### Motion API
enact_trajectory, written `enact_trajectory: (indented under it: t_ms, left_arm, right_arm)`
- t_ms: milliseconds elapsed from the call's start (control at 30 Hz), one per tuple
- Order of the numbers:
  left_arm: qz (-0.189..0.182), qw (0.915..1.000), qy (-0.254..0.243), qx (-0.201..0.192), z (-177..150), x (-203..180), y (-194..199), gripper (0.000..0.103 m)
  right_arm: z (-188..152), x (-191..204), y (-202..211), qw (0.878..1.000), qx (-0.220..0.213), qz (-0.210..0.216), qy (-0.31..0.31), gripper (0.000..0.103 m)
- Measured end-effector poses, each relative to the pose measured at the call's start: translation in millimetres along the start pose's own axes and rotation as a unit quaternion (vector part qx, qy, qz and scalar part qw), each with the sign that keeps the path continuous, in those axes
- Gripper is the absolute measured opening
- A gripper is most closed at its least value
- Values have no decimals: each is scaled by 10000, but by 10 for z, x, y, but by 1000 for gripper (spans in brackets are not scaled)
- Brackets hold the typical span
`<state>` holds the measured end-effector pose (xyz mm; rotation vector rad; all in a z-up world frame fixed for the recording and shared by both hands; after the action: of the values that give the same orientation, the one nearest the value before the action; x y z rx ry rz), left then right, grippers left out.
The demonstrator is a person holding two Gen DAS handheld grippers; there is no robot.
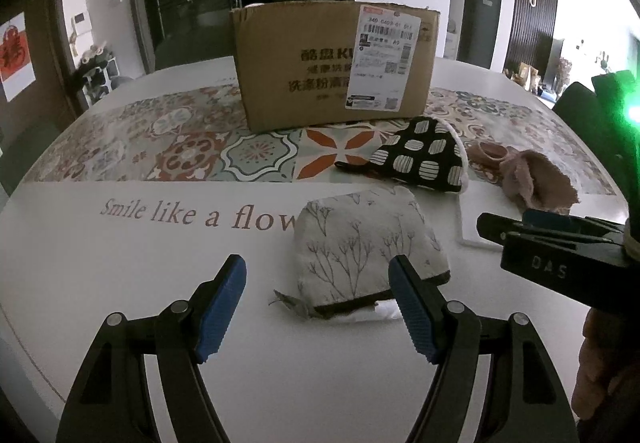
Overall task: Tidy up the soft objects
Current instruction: 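Close the right gripper on the white paper sheet and lift it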
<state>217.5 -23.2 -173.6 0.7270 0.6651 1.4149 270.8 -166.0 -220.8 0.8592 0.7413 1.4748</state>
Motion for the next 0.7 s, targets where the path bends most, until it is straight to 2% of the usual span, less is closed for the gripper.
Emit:
enact_trajectory:
  t_ms: [167, 300, 467, 500, 567, 700]
  left_arm:
    - [-52, 10000, -14, 48, 9, -51, -61, 74]
    - [-66, 10000, 17, 63, 15, -53, -81, 73]
    - [-50, 10000, 32, 74, 13, -47, -91, 74]
    - [-56, 10000, 18, 66, 11, -47, -87, 74]
    - [-66, 10000, 35, 50, 8, -42, -79, 74]
    - [-42, 10000, 63, 20, 15, -30, -57, 74]
  right_arm:
    - [21, -52, -144, 9998, 154, -76, -116, 59]
    - [36, 7, -185, 9985, 157, -457, 276, 59]
    - [38, -12, -190, 9991, 153, -346, 172, 58]
    - [37, -12, -186, 9991, 125, -351, 185, 55]
    - [31, -14, -166, 9993, 93, -325, 163, 32]
    - [27, 14, -153, 9994, 110, -272, 199, 21]
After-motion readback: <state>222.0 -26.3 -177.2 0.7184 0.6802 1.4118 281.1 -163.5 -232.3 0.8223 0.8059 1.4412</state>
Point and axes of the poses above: each gripper's, at about its wrist camera, not at the fingertips, and y roughly against the way its jaws point, x to its left, z to its top, the point moved 8 cm from there along -y, roughly the way its jaws point, and after that the axes turned 5 degrees about x, right-handed, at the moved point
